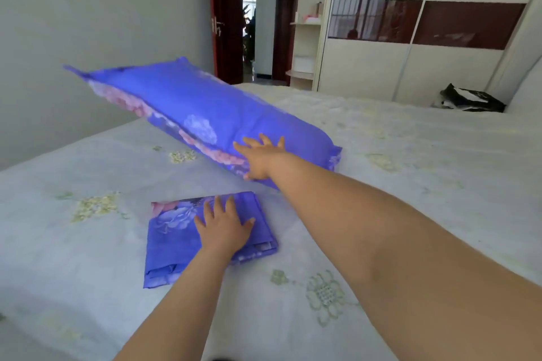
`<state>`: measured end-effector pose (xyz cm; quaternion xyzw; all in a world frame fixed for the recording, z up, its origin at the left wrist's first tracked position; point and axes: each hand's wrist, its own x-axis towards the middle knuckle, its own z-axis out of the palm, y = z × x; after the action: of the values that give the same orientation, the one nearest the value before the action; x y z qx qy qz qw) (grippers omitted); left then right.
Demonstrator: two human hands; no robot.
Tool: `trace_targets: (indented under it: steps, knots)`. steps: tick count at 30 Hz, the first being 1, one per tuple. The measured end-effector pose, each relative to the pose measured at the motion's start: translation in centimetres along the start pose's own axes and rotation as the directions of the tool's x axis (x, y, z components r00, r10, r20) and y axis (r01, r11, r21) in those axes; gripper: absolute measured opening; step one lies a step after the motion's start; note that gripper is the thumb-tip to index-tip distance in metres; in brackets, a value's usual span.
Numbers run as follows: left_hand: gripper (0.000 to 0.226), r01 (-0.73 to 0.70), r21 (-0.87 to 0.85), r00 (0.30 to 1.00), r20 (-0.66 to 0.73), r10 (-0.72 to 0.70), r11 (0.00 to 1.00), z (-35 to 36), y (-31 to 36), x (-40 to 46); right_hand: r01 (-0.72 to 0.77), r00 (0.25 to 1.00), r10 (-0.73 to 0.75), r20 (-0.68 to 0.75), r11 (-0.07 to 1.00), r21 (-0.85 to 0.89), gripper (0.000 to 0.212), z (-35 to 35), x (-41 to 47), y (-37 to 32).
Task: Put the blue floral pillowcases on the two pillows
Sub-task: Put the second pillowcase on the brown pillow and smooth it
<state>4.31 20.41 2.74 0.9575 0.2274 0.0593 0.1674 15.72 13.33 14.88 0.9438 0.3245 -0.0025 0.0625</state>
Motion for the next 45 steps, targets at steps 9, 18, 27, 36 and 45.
trace_targets:
  steps: [9,18,27,36,45]
  knots:
    - [0.088,-0.142,0.064,0.965,0.230,0.124,0.988,1.6,-2.1,-0.8,-0.156,0.986,0.078,0.146,0.731,0.664,0.047,12.4,-4.2,-0.1]
    - [0.026,-0.144,0.039,0.982,-0.115,0.148,0.989,1.1,-1.3,-3.2,-0.246,0.958,0.232,0.168,0.365,0.898,0.035,12.5,-8.6,-1.4]
    - [0.043,-0.299,-0.071,0.954,-0.019,0.299,0.951,0.1,0.5,-6.0,-0.318,0.913,0.343,0.221,0.258,0.912,0.028,11.4,-12.5,-0.4]
    - [0.027,-0.313,-0.518,0.946,-0.094,0.311,0.796,-1.6,7.5,-9.3,-0.073,0.927,0.356,0.117,-0.133,0.988,0.023,9.0,-21.8,3.7]
    - [0.025,0.205,-0.978,0.968,0.210,-0.137,-0.045,-2.6,12.3,-7.9,0.479,0.672,0.703,0.232,-0.652,0.588,0.025,9.1,-28.4,13.2]
